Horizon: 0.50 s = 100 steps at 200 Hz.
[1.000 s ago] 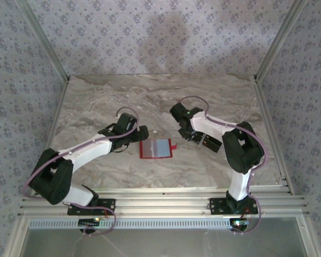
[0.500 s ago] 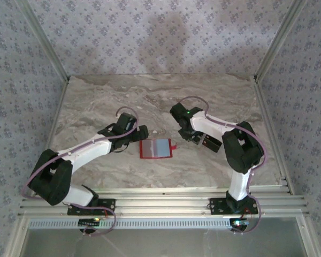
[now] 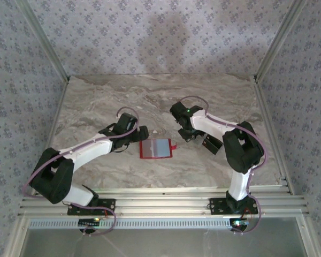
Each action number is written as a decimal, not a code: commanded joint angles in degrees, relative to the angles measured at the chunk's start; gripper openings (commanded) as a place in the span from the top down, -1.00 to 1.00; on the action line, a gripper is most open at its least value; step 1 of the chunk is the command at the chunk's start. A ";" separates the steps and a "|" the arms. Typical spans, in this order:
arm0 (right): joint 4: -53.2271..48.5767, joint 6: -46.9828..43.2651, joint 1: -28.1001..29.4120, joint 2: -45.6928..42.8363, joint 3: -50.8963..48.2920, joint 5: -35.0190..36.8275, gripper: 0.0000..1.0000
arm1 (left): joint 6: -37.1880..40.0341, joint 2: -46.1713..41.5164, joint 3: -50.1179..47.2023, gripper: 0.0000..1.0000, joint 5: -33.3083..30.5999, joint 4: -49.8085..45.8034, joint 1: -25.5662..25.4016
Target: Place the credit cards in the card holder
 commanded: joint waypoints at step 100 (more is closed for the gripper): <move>-7.59 0.00 1.51 -5.20 8.28 -1.79 1.00 | 2.42 1.71 3.18 -0.99 -0.34 -2.80 -0.35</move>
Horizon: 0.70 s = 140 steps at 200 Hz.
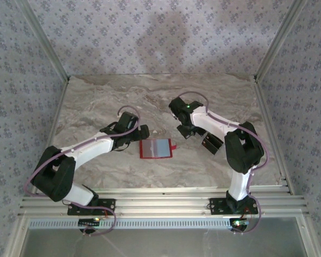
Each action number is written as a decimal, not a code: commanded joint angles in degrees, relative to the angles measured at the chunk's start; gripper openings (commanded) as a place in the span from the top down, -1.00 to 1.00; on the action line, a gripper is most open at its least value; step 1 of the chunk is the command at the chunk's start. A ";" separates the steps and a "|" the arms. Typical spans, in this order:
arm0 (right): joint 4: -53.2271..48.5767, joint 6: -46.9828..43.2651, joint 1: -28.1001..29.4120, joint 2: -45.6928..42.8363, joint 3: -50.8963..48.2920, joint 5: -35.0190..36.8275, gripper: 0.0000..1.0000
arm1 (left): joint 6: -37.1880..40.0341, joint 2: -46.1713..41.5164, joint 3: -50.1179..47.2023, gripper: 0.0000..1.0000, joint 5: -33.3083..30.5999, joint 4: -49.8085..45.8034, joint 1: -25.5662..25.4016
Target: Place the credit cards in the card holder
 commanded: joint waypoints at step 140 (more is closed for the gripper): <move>40.75 39.60 -0.22 -23.18 -26.97 -41.24 1.00 | 8.42 4.52 1.76 -0.99 -7.71 -11.54 -8.84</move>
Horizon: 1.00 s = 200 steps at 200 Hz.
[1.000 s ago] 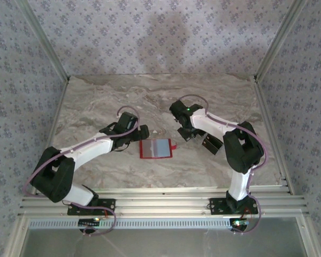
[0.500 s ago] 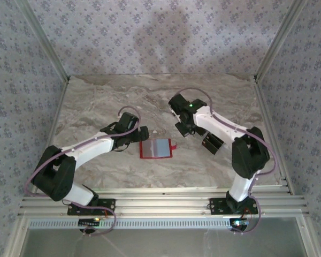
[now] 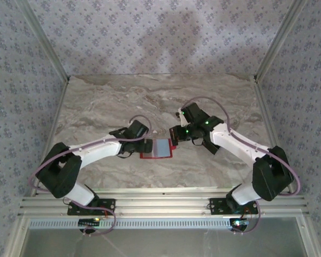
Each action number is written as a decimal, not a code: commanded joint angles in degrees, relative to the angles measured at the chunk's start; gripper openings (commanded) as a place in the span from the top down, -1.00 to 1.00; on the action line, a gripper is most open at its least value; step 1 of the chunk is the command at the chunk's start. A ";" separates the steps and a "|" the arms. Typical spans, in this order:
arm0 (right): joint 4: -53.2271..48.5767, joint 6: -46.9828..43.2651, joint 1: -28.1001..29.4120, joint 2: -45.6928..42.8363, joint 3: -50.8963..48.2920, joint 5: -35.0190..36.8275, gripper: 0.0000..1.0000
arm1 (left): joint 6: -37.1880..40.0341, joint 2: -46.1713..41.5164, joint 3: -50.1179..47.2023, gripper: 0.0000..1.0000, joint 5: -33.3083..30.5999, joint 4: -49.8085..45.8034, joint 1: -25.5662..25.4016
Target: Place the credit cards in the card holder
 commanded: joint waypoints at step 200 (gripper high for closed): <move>51.51 22.54 1.22 11.63 -19.90 -17.48 1.00 | -3.76 4.80 -1.59 -0.99 -11.31 -6.11 -3.06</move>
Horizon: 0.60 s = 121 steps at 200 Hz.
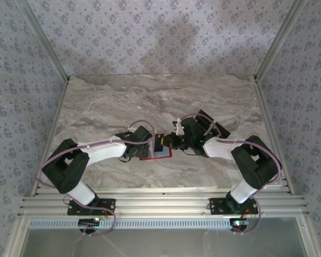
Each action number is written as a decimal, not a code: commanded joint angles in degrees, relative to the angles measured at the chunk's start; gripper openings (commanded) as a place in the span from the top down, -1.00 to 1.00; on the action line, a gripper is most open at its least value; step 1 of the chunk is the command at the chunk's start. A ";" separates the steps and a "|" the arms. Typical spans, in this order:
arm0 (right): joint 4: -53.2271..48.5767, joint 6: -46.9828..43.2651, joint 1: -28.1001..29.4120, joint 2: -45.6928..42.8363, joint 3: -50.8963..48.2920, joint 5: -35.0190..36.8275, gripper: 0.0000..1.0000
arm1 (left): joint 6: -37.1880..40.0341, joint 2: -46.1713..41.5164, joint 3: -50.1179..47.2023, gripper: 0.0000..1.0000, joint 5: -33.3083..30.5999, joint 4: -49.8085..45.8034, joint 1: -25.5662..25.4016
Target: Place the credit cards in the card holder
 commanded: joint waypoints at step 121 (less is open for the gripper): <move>8.84 1.55 -0.37 7.48 -1.70 -3.56 1.00 | -0.64 1.95 -1.33 -0.99 -2.01 -1.31 -0.28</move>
